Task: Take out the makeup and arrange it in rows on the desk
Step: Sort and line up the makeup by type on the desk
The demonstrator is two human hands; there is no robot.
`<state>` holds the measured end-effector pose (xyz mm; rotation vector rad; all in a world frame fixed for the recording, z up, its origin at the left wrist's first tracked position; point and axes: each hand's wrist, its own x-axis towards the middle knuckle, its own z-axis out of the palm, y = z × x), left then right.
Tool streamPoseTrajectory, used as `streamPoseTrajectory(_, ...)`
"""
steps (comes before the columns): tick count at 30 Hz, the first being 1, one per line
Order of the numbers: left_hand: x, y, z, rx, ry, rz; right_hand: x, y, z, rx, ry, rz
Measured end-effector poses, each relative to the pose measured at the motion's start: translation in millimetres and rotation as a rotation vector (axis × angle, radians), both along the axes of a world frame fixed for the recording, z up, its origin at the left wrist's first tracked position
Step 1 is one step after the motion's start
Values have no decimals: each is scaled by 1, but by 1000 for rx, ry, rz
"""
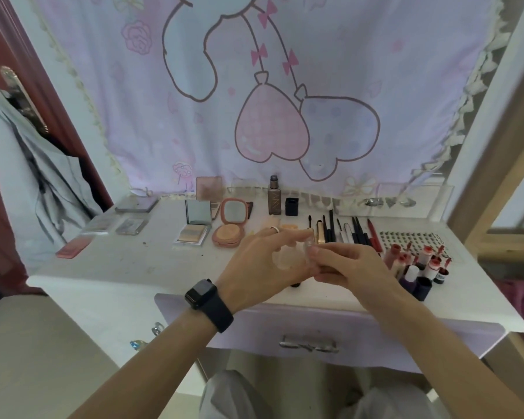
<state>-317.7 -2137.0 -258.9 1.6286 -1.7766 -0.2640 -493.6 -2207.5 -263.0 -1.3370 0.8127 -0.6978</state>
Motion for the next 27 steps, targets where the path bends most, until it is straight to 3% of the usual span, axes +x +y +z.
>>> streamPoseTrajectory(7,3,9,5,-98,83,21,2,-1,0,119,-144,46)
streamPoseTrajectory(17,12,11,2,-86,265,12,2,-2,3,271,-189,-23)
streamPoseTrajectory(21,17,13,-4,-82,199,27,0,-4,3,307,-177,-52)
streamPoseTrajectory(27,14,6,2,22,-122,39,2,-4,1,228,-116,-19)
